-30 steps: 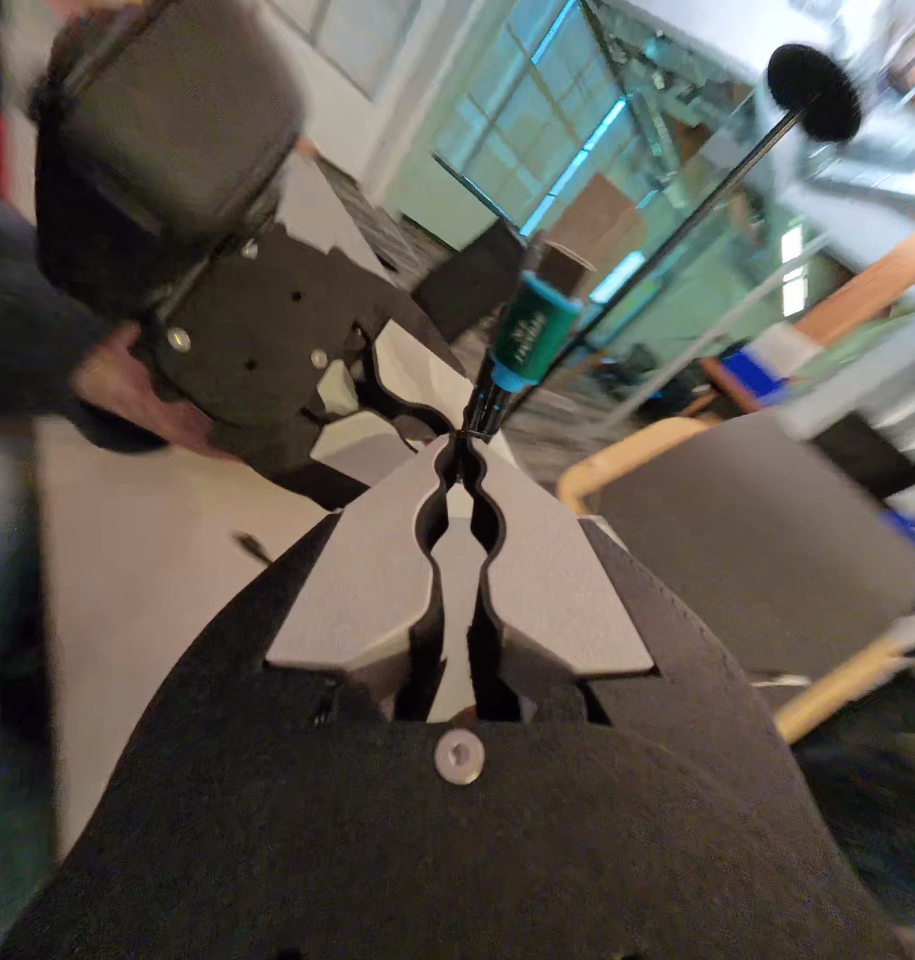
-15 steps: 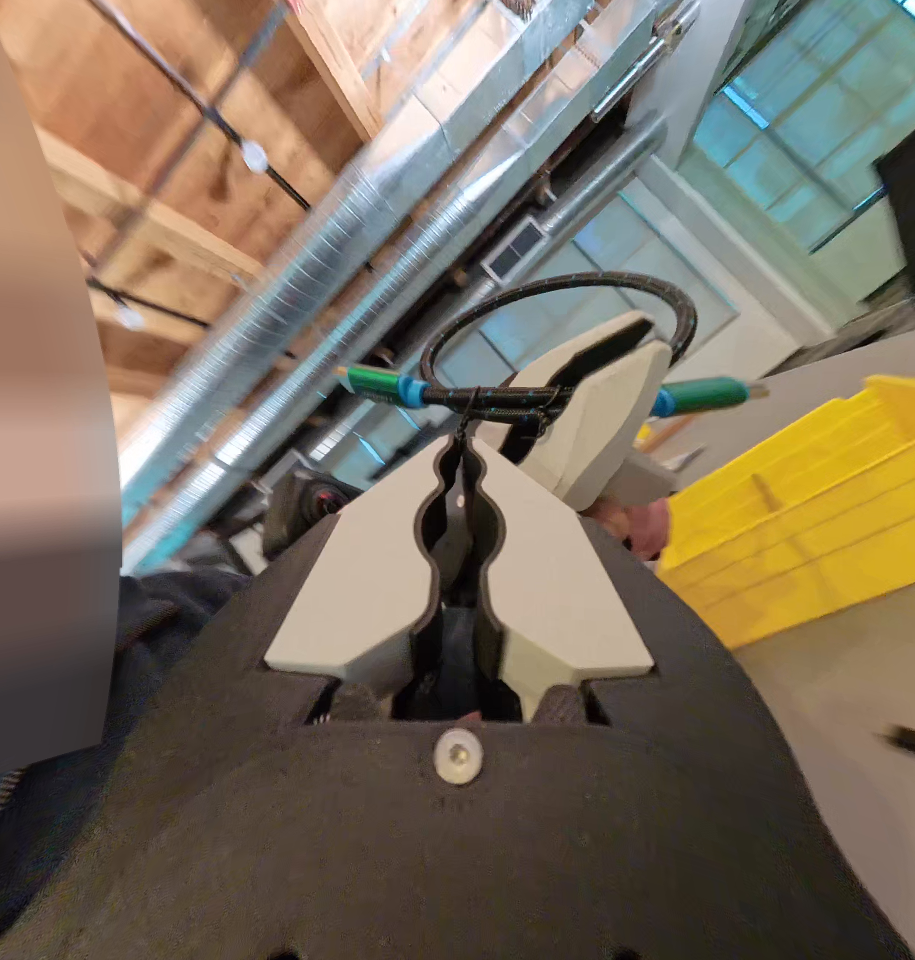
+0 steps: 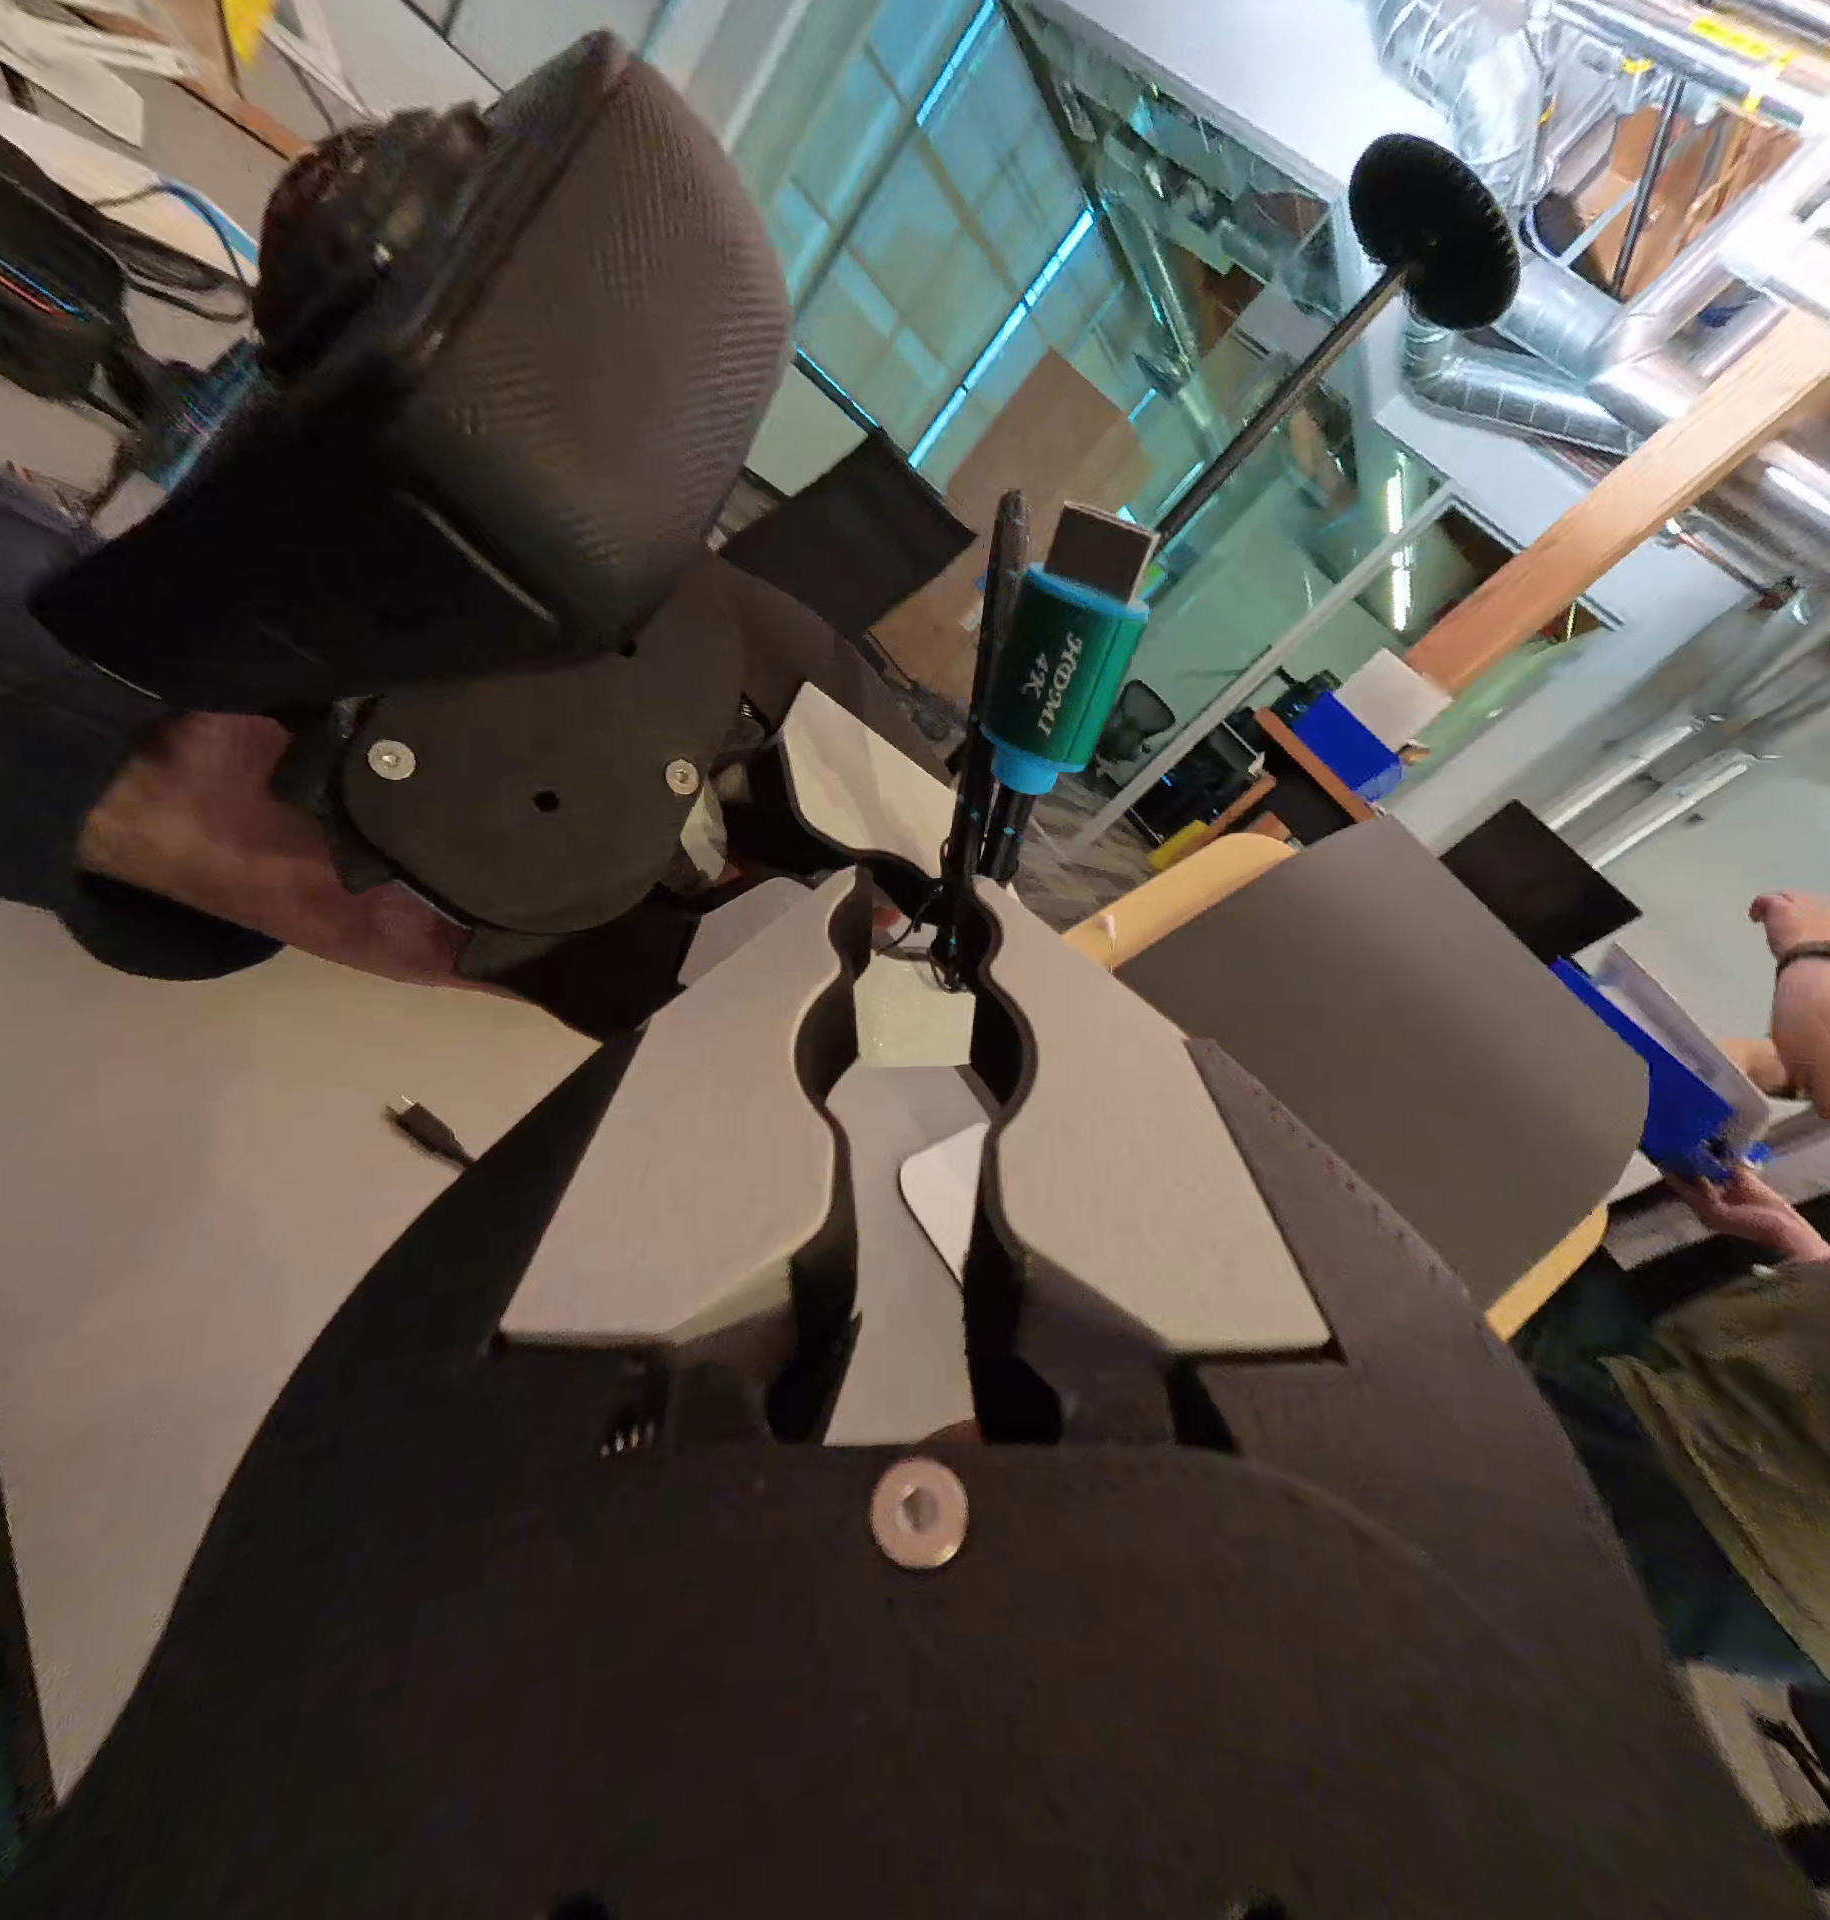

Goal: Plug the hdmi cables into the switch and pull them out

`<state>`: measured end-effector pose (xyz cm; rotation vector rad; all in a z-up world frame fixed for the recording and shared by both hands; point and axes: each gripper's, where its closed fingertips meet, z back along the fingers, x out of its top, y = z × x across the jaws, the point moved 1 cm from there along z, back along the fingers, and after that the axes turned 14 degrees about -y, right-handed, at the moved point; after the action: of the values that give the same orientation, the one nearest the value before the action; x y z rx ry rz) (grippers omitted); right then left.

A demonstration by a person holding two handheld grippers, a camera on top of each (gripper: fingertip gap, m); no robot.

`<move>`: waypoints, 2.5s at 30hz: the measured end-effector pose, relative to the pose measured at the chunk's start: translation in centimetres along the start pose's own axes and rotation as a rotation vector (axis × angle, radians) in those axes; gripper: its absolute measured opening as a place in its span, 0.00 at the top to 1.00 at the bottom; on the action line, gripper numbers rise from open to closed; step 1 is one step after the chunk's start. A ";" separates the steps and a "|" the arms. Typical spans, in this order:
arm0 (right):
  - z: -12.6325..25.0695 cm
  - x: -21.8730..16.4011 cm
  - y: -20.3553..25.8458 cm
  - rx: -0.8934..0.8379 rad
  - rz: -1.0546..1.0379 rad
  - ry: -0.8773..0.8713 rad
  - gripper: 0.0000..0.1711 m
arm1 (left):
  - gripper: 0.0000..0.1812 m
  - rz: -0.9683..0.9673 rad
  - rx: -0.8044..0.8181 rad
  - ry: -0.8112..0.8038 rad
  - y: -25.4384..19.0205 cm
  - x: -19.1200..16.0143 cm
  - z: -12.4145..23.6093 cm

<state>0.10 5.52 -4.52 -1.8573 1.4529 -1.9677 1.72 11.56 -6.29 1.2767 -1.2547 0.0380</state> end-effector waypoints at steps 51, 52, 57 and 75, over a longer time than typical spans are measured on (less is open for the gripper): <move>0.6 1.2 -0.5 -0.019 0.172 -0.004 0.98 | 0.96 -0.014 0.019 -0.024 0.0 0.6 0.1; 0.5 1.1 -0.5 -0.015 0.163 0.000 0.98 | 0.96 -0.014 0.019 -0.024 0.0 0.6 0.1; 0.7 0.9 -0.7 0.014 0.031 -0.009 1.00 | 0.96 -0.016 0.024 -0.024 0.2 0.5 0.1; 2.3 0.4 -0.3 0.290 -1.838 -0.558 1.00 | 0.96 -0.031 0.029 -0.072 -0.8 0.8 0.2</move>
<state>2.03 4.12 -4.50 -3.3547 -1.1435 -1.1869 2.40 10.66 -6.28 1.3325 -1.2994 -0.0123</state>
